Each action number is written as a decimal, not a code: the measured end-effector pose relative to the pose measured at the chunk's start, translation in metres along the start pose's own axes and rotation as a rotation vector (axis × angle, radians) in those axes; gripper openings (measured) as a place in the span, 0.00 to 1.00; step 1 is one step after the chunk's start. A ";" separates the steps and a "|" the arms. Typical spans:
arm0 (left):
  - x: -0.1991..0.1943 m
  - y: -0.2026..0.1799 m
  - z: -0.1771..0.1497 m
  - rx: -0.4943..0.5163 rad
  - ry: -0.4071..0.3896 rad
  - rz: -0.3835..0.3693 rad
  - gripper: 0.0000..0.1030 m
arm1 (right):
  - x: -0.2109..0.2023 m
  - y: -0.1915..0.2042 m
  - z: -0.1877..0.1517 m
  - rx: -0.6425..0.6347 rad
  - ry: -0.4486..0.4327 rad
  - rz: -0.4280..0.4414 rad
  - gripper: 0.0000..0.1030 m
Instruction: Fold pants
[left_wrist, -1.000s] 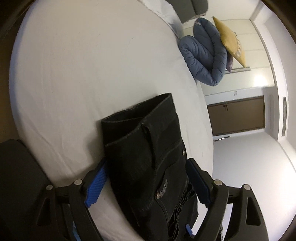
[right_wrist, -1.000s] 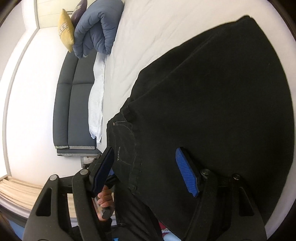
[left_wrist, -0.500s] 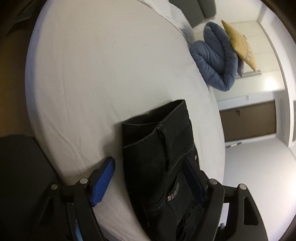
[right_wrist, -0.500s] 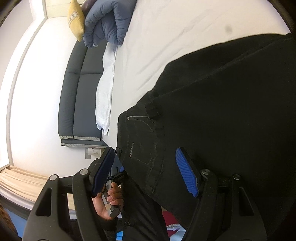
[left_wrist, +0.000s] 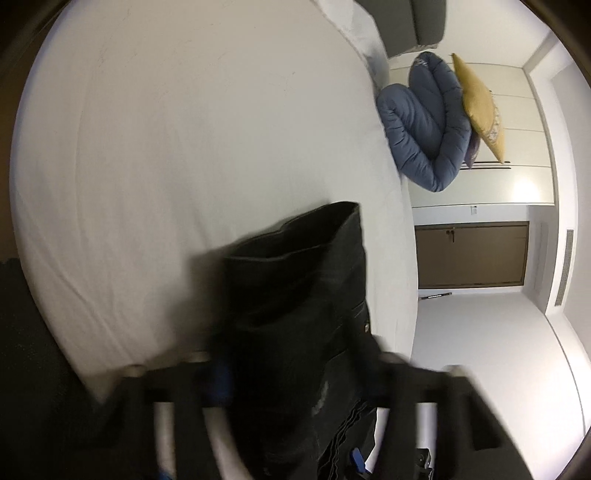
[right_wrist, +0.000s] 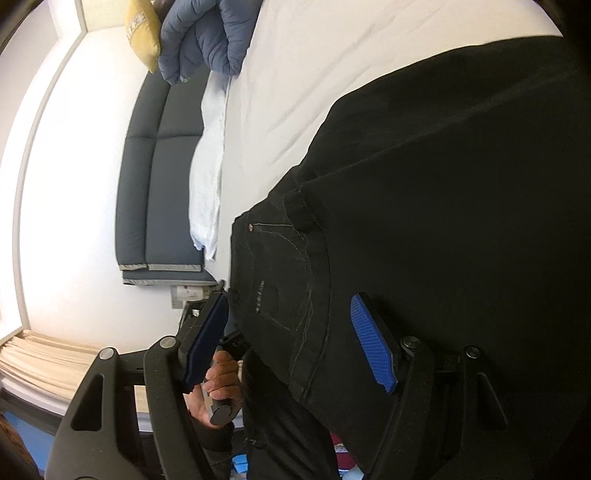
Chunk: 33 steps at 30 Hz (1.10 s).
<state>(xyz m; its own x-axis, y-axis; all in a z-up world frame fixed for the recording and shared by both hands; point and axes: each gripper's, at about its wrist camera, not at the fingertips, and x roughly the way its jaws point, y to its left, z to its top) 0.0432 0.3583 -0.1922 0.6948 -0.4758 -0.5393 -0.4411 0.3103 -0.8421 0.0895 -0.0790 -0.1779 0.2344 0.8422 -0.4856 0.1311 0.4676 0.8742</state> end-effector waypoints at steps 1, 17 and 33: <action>0.000 0.003 0.000 -0.016 0.004 -0.005 0.24 | 0.005 0.000 0.001 -0.002 0.009 -0.038 0.66; -0.007 -0.154 -0.077 0.607 -0.060 0.021 0.14 | 0.011 0.008 -0.003 -0.001 -0.062 -0.105 0.66; 0.066 -0.183 -0.331 1.470 0.252 0.143 0.15 | -0.079 -0.008 -0.010 0.039 -0.111 -0.021 0.70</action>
<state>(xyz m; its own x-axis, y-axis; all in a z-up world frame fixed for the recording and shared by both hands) -0.0184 -0.0028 -0.0761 0.5155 -0.4485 -0.7301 0.5605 0.8210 -0.1086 0.0603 -0.1463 -0.1469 0.3365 0.7960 -0.5032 0.1741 0.4725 0.8639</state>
